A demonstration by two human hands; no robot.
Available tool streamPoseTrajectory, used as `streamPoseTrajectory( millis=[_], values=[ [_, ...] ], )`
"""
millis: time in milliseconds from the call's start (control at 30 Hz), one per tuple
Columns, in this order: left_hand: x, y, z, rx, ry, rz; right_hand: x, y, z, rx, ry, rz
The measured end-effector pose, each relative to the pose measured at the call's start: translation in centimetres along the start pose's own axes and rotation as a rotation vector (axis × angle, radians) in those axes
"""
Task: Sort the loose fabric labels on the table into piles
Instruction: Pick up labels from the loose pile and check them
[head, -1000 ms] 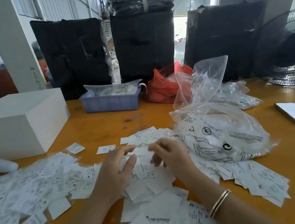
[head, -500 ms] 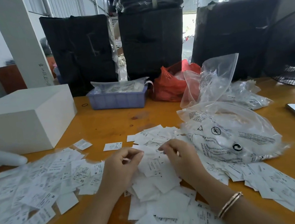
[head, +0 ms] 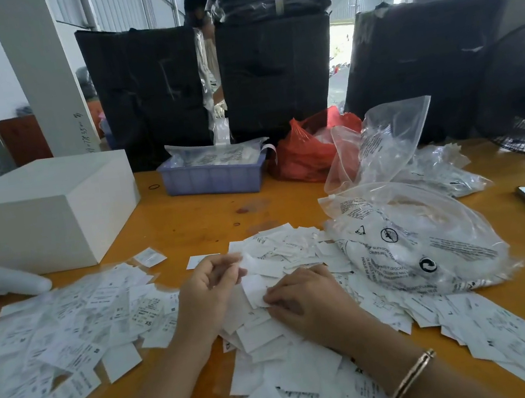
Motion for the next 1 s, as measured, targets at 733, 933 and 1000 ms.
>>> streamPoseTrajectory(
  millis=[733,933,1000],
  values=[
    [0.0,0.1,0.2,-0.103,-0.045,-0.015,0.3,-0.1,1.1,-0.043,0.074,-0.044],
    [-0.1,0.1,0.3,-0.136,-0.034,-0.008,0.0,0.1,1.2,-0.003,0.085,-0.104],
    [-0.1,0.1,0.3,-0.131,-0.038,-0.017,0.0,-0.1,1.0,-0.125,0.06,-0.089]
  ],
)
Point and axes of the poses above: each hand's wrist, its own x-axis away from the middle knuckle, its own y-axis out of the back of the hand, z = x × y, the point moved 1 cm from there along -x, towards the middle knuckle, and after that the axes turned 14 degrees about z, right-handed, at the moved point
